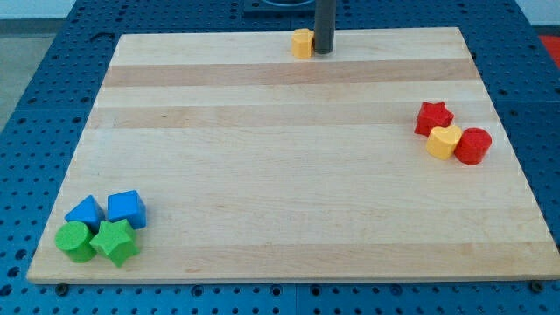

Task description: Move your arm towards top right

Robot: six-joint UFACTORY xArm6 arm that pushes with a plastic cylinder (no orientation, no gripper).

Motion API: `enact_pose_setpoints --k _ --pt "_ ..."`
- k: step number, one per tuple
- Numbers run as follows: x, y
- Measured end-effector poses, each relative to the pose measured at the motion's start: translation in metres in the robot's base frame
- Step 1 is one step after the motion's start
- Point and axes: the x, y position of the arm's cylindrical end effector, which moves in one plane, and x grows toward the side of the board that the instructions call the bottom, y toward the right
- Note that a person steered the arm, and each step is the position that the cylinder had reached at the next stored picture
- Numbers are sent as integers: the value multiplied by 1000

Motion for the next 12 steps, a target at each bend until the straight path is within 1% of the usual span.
enact_pose_setpoints --k 3,5,7,10,12 --pt "0 -14" --pt "0 45" --pt "0 45" --pt "0 117" --pt "15 161"
